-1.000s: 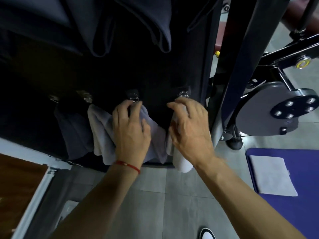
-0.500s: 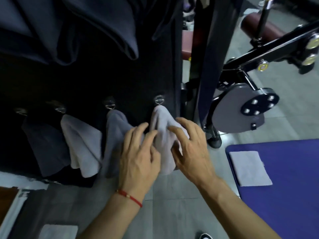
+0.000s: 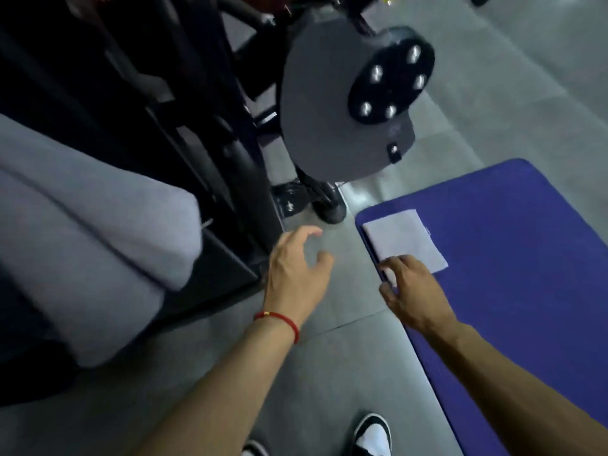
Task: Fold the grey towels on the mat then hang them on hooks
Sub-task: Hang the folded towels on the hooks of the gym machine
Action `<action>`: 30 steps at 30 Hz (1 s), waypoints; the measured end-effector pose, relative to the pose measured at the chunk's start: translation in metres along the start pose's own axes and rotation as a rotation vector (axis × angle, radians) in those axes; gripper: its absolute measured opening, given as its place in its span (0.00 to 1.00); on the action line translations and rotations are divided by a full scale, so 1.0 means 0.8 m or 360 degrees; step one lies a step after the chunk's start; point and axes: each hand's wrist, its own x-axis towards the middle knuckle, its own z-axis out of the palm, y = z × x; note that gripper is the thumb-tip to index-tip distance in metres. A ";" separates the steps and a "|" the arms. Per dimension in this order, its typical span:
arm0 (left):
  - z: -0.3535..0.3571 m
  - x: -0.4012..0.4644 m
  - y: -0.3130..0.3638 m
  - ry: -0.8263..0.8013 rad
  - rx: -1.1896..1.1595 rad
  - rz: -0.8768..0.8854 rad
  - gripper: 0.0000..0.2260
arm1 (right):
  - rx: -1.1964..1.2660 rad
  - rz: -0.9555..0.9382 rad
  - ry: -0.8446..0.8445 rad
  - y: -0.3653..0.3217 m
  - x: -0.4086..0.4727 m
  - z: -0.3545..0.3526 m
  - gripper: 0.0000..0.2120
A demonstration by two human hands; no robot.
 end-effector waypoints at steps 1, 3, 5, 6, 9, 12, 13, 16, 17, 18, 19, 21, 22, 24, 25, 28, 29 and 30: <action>0.026 0.016 -0.019 -0.0044 -0.0003 -0.0054 0.16 | -0.0048 0.0087 -0.0067 0.032 0.013 0.024 0.16; 0.077 0.050 -0.061 -0.0097 0.0006 -0.0090 0.16 | -0.0114 0.0205 -0.0172 0.092 0.041 0.075 0.16; 0.125 0.085 -0.106 -0.0131 0.0061 -0.0064 0.17 | -0.0144 0.0269 -0.0214 0.142 0.076 0.128 0.16; 0.146 0.102 -0.129 -0.0146 0.0091 -0.0048 0.17 | -0.0144 0.0275 -0.0224 0.163 0.098 0.154 0.16; 0.198 0.154 -0.198 -0.0184 0.0209 0.0051 0.18 | -0.0166 0.0227 -0.0208 0.214 0.177 0.221 0.17; 0.238 0.195 -0.261 -0.0221 0.0291 0.0117 0.18 | -0.0351 0.0106 -0.0199 0.247 0.265 0.267 0.24; 0.248 0.201 -0.281 -0.0227 0.0290 0.0111 0.18 | -0.0436 0.0059 -0.0209 0.252 0.293 0.277 0.27; 0.267 0.205 -0.331 -0.0203 0.0221 0.0018 0.19 | -0.0657 -0.0042 -0.0225 0.259 0.374 0.297 0.29; 0.271 0.204 -0.345 -0.0210 0.0194 0.0003 0.19 | -0.0707 -0.0058 -0.0248 0.257 0.395 0.300 0.26; 0.272 0.203 -0.356 -0.0206 0.0167 -0.0009 0.19 | -0.0766 -0.0075 -0.0279 0.256 0.411 0.302 0.23; 0.271 0.203 -0.364 -0.0191 0.0120 -0.0021 0.19 | -0.0822 -0.0090 -0.0308 0.254 0.422 0.304 0.23; 0.263 0.200 -0.375 -0.0157 0.0030 -0.0073 0.22 | -0.0943 -0.0117 -0.0343 0.254 0.426 0.302 0.23; 0.256 0.195 -0.377 -0.0151 0.0027 -0.0102 0.23 | -0.0998 -0.0141 -0.0357 0.254 0.423 0.298 0.23; 0.238 0.176 -0.380 -0.0149 0.0069 -0.0122 0.21 | -0.1043 -0.0192 -0.0302 0.260 0.413 0.291 0.21; 0.229 0.165 -0.381 -0.0144 0.0102 -0.0116 0.19 | -0.1032 -0.0229 -0.0227 0.265 0.409 0.289 0.19; 0.195 0.132 -0.388 -0.0141 0.0186 -0.0110 0.17 | -0.0822 -0.0416 0.0057 0.270 0.383 0.278 0.08; 0.184 0.123 -0.391 -0.0119 0.0192 -0.0100 0.17 | -0.0733 -0.0473 0.0105 0.267 0.372 0.272 0.07; 0.173 0.116 -0.394 -0.0095 0.0194 -0.0094 0.17 | -0.0662 -0.0530 0.0095 0.261 0.359 0.263 0.08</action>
